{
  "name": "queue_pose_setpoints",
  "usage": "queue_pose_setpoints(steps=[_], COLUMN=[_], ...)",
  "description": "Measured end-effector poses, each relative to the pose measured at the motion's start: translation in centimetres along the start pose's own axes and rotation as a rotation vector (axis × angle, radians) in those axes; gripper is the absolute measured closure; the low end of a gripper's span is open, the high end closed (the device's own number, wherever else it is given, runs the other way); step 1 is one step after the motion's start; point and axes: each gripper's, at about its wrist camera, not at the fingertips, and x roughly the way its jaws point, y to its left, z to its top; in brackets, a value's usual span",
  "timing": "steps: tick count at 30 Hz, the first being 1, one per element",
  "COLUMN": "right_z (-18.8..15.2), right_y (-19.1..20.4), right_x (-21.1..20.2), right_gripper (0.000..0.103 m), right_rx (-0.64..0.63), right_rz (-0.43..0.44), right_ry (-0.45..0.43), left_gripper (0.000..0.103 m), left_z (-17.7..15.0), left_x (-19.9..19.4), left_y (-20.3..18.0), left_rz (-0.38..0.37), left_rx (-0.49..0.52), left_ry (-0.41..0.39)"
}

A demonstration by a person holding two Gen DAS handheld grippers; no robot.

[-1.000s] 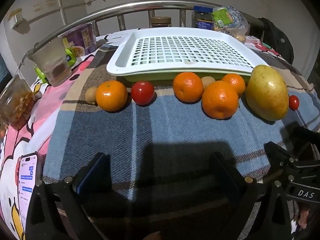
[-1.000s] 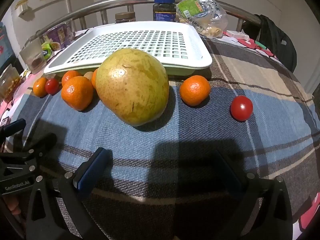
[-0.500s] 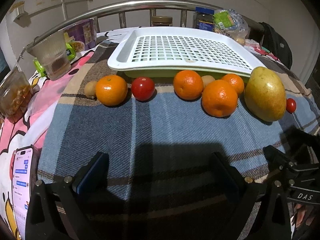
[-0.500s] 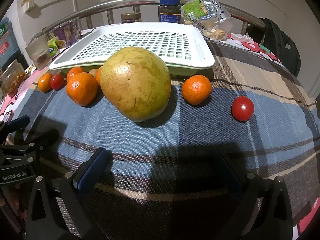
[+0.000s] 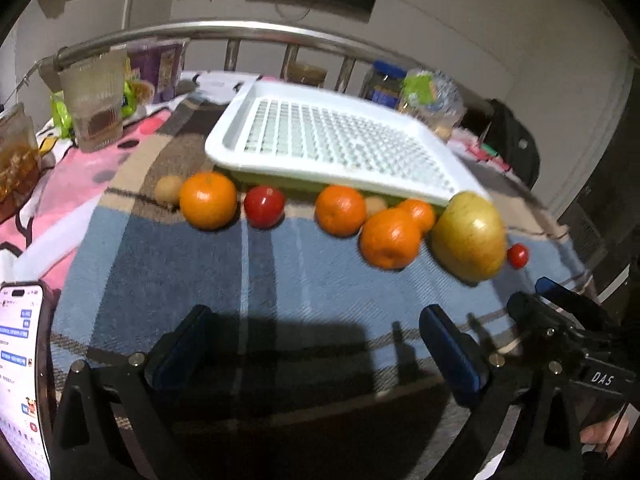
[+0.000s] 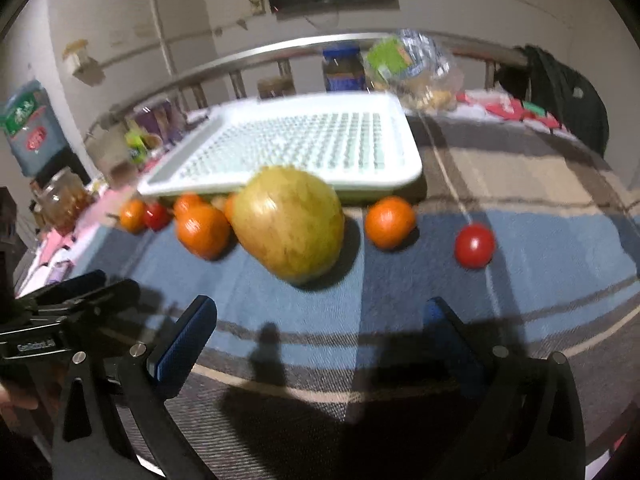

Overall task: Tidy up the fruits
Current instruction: 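Grasp a mandarin with the left tool while the right tool grasps the pomelo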

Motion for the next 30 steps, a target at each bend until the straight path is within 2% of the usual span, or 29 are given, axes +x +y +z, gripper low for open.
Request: queue_pose_setpoints(steps=[7, 17, 27, 30], right_z=[1.4, 2.3, 3.5, 3.8], right_y=[-0.6, -1.3, -0.6, -0.4], right_x=[-1.3, -0.9, 0.3, 0.8], right_gripper=[0.0, 0.0, 0.0, 0.002], right_rx=[0.006, -0.029, -0.061, -0.067], right_rz=[0.039, 0.029, 0.074, 0.078], right_ry=[-0.041, -0.037, -0.011, -0.001], left_gripper=[0.0, 0.0, 0.015, 0.023], left_z=[1.2, 2.2, 2.8, 3.1], left_x=[-1.3, 0.1, 1.5, 2.1], left_y=[-0.9, -1.6, -2.6, -3.4], left_rz=[-0.054, -0.064, -0.093, -0.098], left_rx=[0.025, 0.056, 0.103, 0.13], left_ry=[-0.068, -0.044, 0.008, 0.027])
